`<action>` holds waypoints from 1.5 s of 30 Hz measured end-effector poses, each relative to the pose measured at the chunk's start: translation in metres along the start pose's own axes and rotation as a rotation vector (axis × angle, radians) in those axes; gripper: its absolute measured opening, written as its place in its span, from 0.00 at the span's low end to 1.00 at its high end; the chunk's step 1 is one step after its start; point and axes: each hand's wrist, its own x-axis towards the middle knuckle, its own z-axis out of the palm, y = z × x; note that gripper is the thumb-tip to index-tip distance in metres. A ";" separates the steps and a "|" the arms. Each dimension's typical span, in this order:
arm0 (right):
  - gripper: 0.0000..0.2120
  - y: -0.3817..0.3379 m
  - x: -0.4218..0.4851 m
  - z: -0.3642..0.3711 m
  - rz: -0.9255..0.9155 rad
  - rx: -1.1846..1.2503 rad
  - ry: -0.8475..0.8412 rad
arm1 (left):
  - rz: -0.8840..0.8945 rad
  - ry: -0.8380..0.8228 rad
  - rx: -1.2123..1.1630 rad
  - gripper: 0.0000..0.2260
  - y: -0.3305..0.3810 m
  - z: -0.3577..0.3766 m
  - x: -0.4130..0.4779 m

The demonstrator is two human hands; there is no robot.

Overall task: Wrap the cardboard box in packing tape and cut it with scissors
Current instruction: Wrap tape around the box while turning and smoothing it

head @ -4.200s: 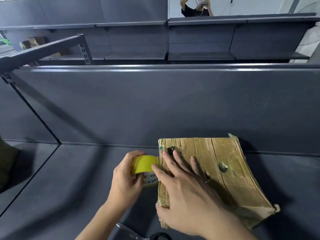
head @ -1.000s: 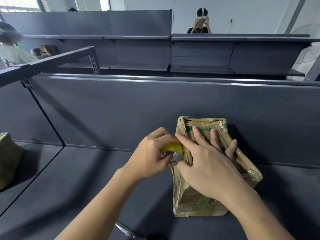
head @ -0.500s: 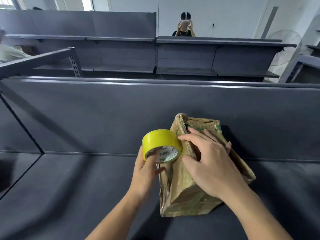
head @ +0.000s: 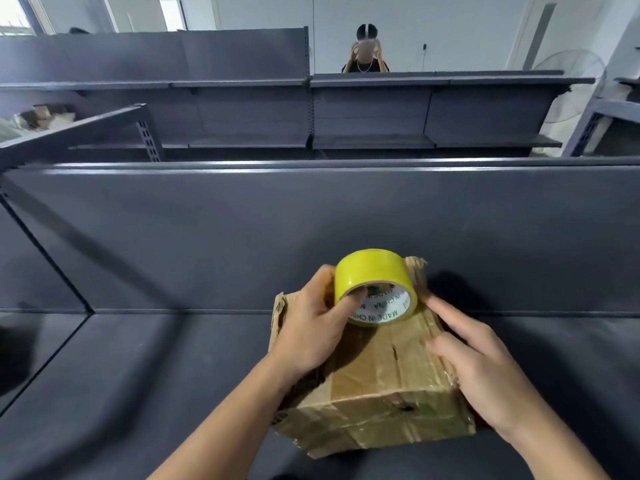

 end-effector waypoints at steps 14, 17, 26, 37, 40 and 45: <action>0.50 0.029 -0.004 -0.001 0.031 -0.806 -0.155 | 0.069 -0.214 0.448 0.11 0.009 0.031 -0.009; 0.54 0.020 -0.004 0.000 0.037 -0.910 -0.199 | 0.083 -0.215 0.473 0.08 0.011 0.034 -0.006; 0.47 0.018 -0.005 -0.005 0.104 -1.031 -0.244 | 0.227 0.074 0.178 0.24 0.019 0.000 0.001; 0.45 0.018 -0.004 -0.005 0.118 -1.076 -0.293 | 0.410 -0.248 0.674 0.18 0.049 -0.081 0.022; 0.45 0.017 -0.004 -0.003 0.115 -1.090 -0.315 | 0.393 -0.334 0.746 0.19 0.047 -0.093 0.022; 0.44 0.016 -0.001 0.000 0.120 -1.105 -0.345 | 0.396 -0.480 0.853 0.21 0.043 -0.112 0.018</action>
